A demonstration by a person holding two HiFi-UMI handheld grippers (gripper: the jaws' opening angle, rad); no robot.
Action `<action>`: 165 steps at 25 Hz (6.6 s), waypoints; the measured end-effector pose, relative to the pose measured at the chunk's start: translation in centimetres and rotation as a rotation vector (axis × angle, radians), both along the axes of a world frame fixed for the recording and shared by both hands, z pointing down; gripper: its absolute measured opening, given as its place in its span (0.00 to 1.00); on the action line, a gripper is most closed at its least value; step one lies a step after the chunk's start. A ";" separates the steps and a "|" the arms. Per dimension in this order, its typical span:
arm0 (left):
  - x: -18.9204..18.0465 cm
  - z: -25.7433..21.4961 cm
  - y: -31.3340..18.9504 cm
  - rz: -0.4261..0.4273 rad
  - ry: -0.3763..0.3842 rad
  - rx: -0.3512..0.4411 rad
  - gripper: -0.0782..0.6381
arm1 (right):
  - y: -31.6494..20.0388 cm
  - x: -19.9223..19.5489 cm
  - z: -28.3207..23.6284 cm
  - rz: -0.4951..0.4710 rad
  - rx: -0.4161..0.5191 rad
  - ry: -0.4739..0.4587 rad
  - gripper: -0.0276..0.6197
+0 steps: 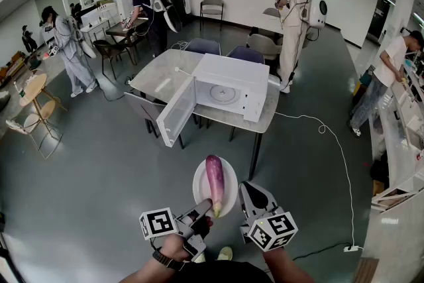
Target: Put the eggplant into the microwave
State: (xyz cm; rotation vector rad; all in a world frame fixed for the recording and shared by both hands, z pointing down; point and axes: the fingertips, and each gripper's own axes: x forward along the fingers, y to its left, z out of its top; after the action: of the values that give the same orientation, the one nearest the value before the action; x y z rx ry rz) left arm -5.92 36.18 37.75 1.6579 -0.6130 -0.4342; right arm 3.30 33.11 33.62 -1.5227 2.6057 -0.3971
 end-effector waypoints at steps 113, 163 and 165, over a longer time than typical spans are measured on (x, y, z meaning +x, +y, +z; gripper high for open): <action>4.5 25.5 -57.3 0.056 -0.131 -0.172 0.17 | -51.7 -0.4 12.8 -0.084 -0.132 -0.044 0.05; 4.7 26.8 -60.7 -0.020 -0.436 0.129 0.40 | -52.3 0.5 15.8 -0.060 -0.179 -0.085 0.05; 5.8 27.3 -59.6 0.010 -0.544 0.177 0.24 | -52.2 0.9 15.7 -0.054 -0.180 -0.086 0.05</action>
State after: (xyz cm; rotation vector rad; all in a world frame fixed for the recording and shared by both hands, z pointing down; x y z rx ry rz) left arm -0.10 -23.39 65.05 1.9617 -0.9864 -0.0196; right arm 4.20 -19.05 49.33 -1.4506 2.6101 -0.7031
